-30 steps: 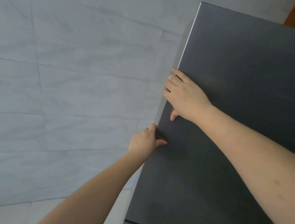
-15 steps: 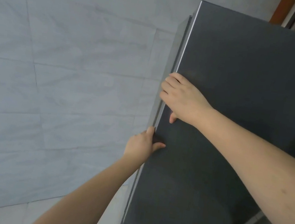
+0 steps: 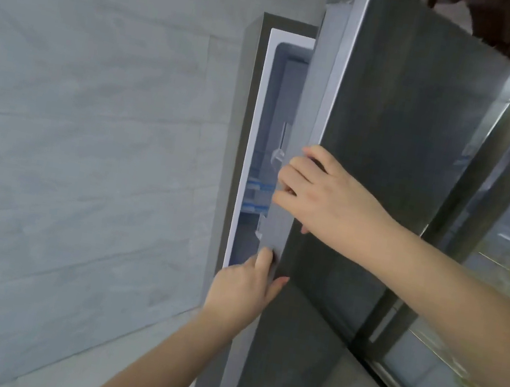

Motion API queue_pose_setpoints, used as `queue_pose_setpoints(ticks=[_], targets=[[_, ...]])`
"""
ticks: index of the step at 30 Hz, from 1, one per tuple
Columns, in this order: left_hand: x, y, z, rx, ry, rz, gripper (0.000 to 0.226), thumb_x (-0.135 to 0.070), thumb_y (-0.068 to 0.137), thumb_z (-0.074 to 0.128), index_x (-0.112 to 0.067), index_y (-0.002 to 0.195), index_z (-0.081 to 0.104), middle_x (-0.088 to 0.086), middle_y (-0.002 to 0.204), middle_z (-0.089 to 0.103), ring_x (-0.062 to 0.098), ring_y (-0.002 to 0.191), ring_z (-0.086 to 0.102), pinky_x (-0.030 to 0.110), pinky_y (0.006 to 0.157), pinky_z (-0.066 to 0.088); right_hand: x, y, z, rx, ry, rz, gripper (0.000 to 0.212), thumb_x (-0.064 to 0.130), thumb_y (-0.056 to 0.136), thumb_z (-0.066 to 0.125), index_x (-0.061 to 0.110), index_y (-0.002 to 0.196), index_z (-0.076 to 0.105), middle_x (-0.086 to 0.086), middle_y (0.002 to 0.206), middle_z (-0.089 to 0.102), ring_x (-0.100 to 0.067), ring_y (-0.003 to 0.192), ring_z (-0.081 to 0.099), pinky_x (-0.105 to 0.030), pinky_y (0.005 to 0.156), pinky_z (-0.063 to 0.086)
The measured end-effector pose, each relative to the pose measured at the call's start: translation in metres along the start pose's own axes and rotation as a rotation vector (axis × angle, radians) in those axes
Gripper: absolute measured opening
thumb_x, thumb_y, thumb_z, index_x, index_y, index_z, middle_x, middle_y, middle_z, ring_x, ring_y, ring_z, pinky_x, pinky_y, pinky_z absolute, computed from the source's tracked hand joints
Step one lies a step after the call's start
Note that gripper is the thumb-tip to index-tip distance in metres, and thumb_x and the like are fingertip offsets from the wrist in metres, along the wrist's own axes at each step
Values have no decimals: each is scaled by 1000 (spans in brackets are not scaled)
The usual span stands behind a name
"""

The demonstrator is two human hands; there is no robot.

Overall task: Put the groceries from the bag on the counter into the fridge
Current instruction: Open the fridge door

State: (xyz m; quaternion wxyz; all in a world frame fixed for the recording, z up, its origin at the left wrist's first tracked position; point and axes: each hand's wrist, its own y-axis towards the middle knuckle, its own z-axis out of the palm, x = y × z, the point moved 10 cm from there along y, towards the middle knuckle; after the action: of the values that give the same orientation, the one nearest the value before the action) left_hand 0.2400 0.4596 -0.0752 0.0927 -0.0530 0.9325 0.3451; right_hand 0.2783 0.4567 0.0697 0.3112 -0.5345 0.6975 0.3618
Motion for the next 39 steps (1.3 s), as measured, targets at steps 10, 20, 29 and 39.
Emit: queue_pose_setpoints(ticks=[10, 20, 29, 39], targets=[[-49, -35, -1, -33, -109, 353, 37, -47, 96, 47, -18, 119, 53, 6, 116, 59, 27, 102, 59, 42, 82, 50, 11, -109, -21, 81, 204, 329, 42, 49, 95, 42, 13, 110, 58, -9, 102, 56, -31, 97, 49, -46, 101, 33], [-104, -22, 39, 164, -169, 386, 59, -52, 97, 36, -19, 146, 40, 4, 153, 40, 21, 143, 31, 40, 114, 14, 11, -216, -6, 99, 265, 681, 25, 28, 91, 48, 15, 106, 62, -6, 109, 57, -28, 94, 52, -43, 83, 41], [-212, -15, 66, 226, -422, 697, 43, -48, 101, 32, -23, 128, 54, 3, 138, 55, 24, 140, 37, 42, 118, 19, -10, -328, 19, 77, 299, 1071, 28, 28, 83, 63, 15, 108, 63, -10, 113, 51, -27, 94, 48, -43, 83, 44], [-311, -5, 102, 293, -570, 839, 52, -51, 103, 24, -23, 144, 39, -2, 150, 44, 15, 144, 31, 45, 120, 13, -17, -422, 53, 0, 382, 1360, 37, 28, 90, 44, 12, 116, 65, -12, 119, 61, -30, 110, 57, -50, 90, 50]])
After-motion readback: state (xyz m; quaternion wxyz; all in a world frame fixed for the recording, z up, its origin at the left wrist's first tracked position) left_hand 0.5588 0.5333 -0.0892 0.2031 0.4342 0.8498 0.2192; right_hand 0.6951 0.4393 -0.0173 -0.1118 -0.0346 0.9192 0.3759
